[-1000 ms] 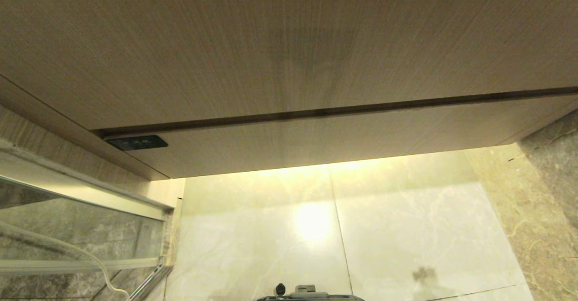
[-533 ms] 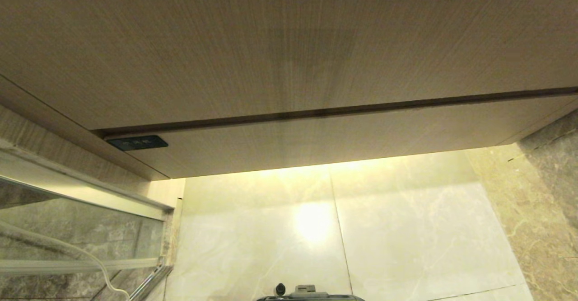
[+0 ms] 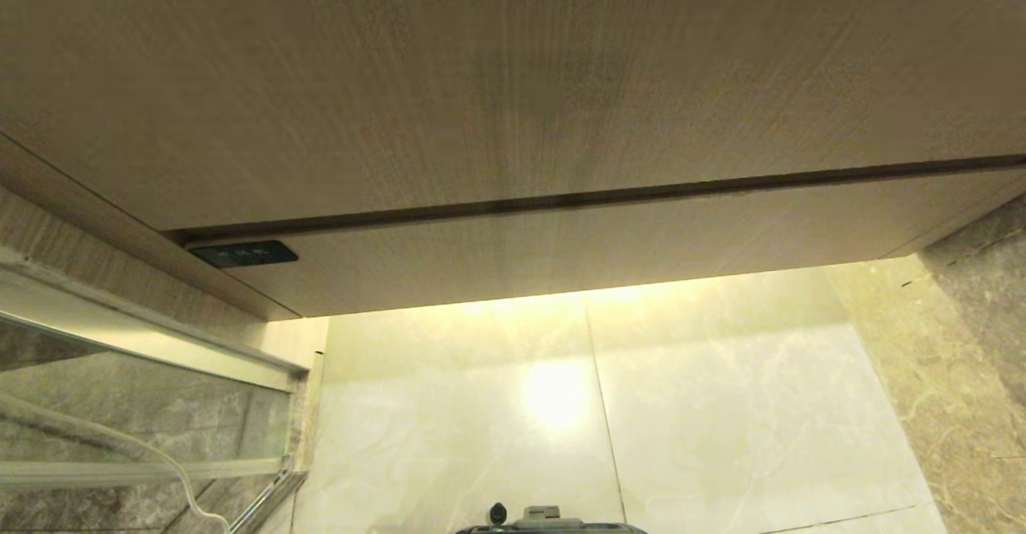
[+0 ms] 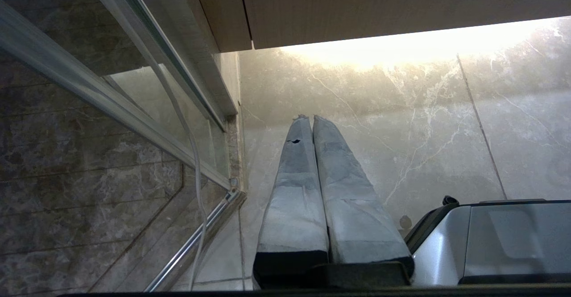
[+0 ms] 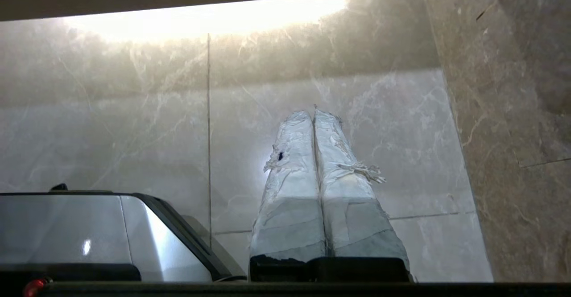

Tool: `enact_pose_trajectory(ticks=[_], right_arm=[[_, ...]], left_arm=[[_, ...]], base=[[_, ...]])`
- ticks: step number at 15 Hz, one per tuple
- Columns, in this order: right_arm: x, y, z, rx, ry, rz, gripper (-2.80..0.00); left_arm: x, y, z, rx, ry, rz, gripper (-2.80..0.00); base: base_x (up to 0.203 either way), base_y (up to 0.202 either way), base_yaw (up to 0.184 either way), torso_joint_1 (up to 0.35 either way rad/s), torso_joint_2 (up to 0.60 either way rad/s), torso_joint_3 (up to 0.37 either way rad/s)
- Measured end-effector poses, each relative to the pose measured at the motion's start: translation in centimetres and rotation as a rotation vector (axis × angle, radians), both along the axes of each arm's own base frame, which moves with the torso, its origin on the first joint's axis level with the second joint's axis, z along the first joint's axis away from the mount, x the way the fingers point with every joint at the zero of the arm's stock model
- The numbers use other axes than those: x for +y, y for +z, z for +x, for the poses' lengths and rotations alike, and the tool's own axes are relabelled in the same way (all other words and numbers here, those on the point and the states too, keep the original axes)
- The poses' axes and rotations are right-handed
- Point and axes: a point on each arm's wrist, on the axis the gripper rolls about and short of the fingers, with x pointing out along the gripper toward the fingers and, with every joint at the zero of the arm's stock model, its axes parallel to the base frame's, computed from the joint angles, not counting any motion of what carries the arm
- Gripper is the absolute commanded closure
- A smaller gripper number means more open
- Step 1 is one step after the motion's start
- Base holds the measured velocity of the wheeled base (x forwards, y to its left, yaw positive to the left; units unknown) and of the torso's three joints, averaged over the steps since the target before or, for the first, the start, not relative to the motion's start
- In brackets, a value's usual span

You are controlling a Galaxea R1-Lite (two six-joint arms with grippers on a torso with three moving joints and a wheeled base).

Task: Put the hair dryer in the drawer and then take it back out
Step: Pull open the drawer

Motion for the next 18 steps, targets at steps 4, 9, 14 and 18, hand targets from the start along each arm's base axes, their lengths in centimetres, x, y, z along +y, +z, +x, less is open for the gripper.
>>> enact_pose_trajectory(ticks=[4, 9, 14, 18], right_arm=[[0.0, -0.1, -0.1, -0.017, 0.000, 0.002, 0.00], [0.0, -0.1, -0.2, -0.019, 0.003, -0.009, 0.00], [0.0, 1.6, -0.7, -0.057, 0.010, -0.022, 0.00], [0.0, 9.2, -3.2, -0.092, 0.019, -0.042, 0.00]], left_arm=[[0.0, 0.0, 0.0, 0.000, 0.000, 0.000, 0.00], [0.0, 0.0, 0.0, 0.000, 0.000, 0.000, 0.00], [0.0, 0.0, 0.0, 0.000, 0.000, 0.000, 0.00], [0.0, 0.0, 0.0, 0.000, 0.000, 0.000, 0.00]], base=[[0.000, 0.000, 0.000, 0.000, 0.00, 0.000], [0.000, 0.000, 0.000, 0.000, 0.00, 0.000], [0.000, 0.000, 0.000, 0.000, 0.00, 0.000], [0.000, 0.000, 0.000, 0.000, 0.00, 0.000]])
